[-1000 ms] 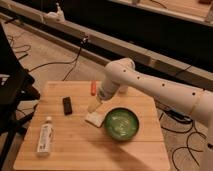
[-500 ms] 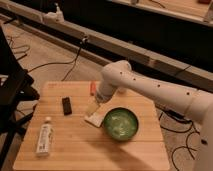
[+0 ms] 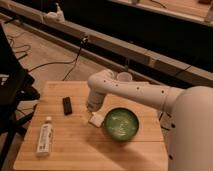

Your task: Wipe the white sponge on the table

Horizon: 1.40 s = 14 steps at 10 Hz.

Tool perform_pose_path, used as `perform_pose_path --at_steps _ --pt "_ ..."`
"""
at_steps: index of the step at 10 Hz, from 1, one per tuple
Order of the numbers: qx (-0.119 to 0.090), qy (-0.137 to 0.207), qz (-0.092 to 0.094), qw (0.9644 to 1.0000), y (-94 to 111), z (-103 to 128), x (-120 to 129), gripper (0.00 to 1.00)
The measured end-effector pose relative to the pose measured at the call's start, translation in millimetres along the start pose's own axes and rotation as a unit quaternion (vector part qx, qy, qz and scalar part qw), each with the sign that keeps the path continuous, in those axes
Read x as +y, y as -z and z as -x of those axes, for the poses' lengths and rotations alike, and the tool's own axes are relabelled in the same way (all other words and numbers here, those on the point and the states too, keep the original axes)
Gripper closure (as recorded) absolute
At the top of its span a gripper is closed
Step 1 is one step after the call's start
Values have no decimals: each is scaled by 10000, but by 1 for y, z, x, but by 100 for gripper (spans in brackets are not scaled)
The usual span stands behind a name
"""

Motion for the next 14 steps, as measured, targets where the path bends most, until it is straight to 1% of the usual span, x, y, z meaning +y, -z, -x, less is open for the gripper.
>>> perform_pose_path --at_steps 2,3,4,6,7,8,9,10,11,12,14 --pt "143 27 -151 9998 -12 5 -13 20" --pt "206 -32 -277 9994 -16 6 -24 20" --pt "259 -100 -362 9990 -20 5 -31 20" --pt "303 -254 -371 9985 -33 2 -34 20" --pt "318 -333 -336 9984 -43 0 -34 23" --pt "312 -365 -295 9984 -50 0 -33 29" --pt "258 -357 -269 9987 -53 4 -31 41" --pt "189 -324 -286 9989 -52 9 -30 53" --pt "161 -268 -297 9991 -50 12 -29 59" --pt "104 -179 -288 9994 -48 17 -26 71" --pt "-108 -88 -202 9997 -39 26 -16 92"
